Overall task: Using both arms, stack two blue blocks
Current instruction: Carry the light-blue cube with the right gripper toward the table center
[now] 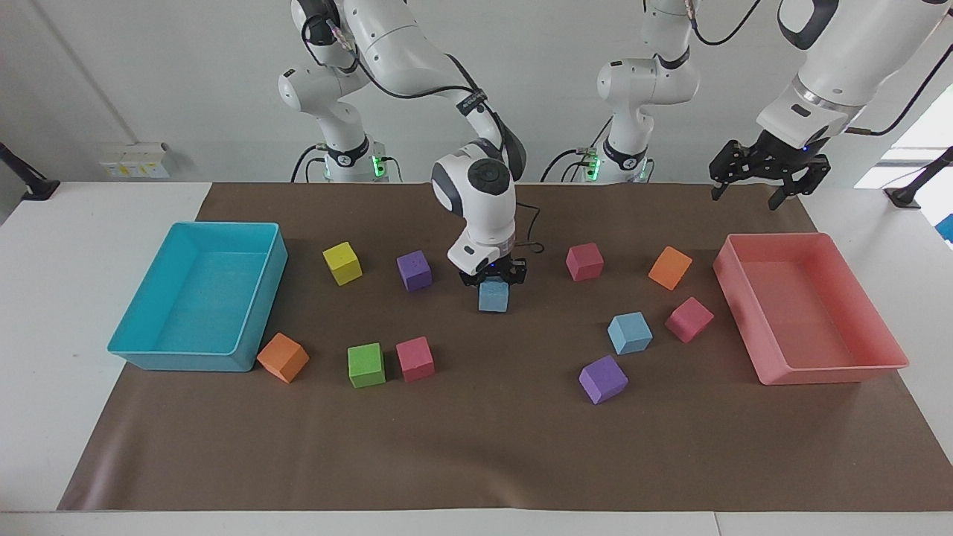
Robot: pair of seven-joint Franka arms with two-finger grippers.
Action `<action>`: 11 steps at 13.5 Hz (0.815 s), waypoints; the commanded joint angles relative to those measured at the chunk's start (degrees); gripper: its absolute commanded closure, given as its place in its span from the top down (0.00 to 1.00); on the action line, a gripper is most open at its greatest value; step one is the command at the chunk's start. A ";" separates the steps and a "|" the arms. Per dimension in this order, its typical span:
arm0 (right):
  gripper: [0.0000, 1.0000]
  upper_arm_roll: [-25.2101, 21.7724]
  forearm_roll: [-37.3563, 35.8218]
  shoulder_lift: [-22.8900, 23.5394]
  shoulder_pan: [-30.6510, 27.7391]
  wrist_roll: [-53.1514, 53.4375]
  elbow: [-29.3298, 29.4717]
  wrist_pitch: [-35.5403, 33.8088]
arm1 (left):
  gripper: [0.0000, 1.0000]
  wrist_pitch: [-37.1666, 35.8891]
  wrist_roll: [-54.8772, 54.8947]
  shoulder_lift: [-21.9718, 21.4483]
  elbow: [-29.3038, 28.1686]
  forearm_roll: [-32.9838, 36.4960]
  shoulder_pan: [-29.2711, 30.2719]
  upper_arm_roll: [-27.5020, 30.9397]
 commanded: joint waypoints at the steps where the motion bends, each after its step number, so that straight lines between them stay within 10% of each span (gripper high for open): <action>1: 0.00 0.24 2.33 1.04 0.17 1.39 -0.75 1.30 | 1.00 0.05 0.60 -1.14 -1.04 -0.64 0.42 -0.14; 8: 0.00 0.24 3.05 1.23 0.08 1.21 -1.19 1.74 | 1.00 -0.04 0.60 -1.14 -1.04 -0.64 0.42 -0.14; 9: 0.29 0.24 3.05 1.23 -0.01 0.78 -1.10 1.66 | 1.00 0.05 0.60 -1.14 -1.04 -0.64 0.42 -0.14; 10: 0.84 0.24 2.96 1.14 0.08 0.51 -1.10 1.48 | 1.00 -0.04 0.60 -1.14 -1.04 -0.64 0.42 -0.14; 11: 1.00 0.24 2.18 1.05 0.26 0.34 -1.10 1.48 | 1.00 0.05 0.60 -1.14 -1.04 -0.64 0.42 -0.14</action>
